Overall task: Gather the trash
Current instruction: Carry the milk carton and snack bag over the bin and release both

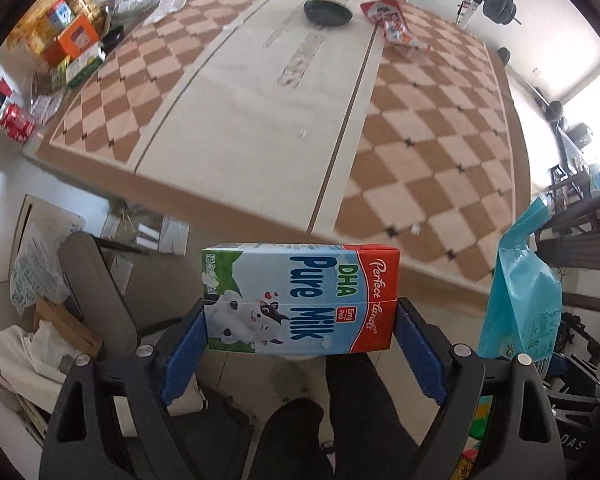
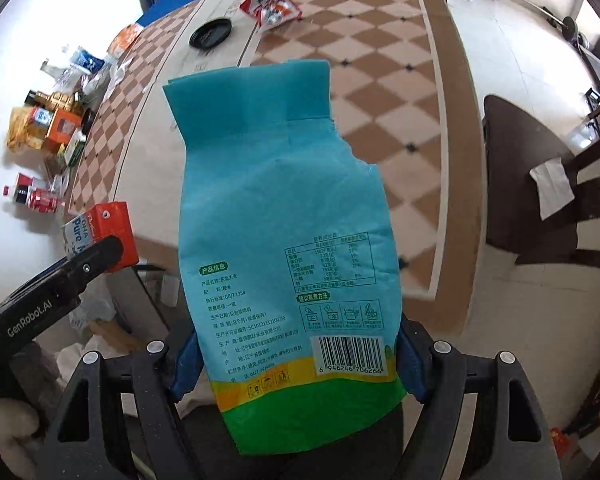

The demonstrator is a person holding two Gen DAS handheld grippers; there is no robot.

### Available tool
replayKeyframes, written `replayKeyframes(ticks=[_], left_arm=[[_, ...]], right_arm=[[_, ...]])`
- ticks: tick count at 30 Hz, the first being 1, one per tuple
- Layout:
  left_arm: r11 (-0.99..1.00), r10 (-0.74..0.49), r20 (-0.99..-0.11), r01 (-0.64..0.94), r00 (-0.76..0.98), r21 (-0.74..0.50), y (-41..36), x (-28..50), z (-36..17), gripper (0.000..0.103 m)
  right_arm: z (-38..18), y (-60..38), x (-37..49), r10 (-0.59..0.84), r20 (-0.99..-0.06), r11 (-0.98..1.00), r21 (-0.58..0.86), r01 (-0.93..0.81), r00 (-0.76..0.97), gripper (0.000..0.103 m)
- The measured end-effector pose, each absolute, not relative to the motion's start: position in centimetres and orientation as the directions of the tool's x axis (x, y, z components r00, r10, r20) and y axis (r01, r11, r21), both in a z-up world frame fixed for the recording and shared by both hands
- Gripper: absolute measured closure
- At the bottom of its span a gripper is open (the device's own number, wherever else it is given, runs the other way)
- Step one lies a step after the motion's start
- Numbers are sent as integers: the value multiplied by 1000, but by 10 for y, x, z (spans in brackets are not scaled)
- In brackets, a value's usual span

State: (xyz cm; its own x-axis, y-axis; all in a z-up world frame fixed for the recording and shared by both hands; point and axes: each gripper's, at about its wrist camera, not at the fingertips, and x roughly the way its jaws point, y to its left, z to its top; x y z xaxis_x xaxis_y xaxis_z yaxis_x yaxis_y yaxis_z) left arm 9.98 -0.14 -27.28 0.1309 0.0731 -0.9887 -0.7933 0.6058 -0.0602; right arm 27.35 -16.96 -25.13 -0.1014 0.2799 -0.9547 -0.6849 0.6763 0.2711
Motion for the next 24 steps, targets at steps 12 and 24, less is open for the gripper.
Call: replayKeyframes(ticks=[12, 24], left_arm=[[452, -222, -975, -883, 28, -129, -12, 25, -481, 15], [373, -468, -884, -905, 6, -204, 12, 54, -726, 14]], right_arm=[[-447, -215, 137, 22, -960, 640, 229, -733, -280, 24], [-732, -196, 176, -15, -912, 793, 239, -561, -410, 24]])
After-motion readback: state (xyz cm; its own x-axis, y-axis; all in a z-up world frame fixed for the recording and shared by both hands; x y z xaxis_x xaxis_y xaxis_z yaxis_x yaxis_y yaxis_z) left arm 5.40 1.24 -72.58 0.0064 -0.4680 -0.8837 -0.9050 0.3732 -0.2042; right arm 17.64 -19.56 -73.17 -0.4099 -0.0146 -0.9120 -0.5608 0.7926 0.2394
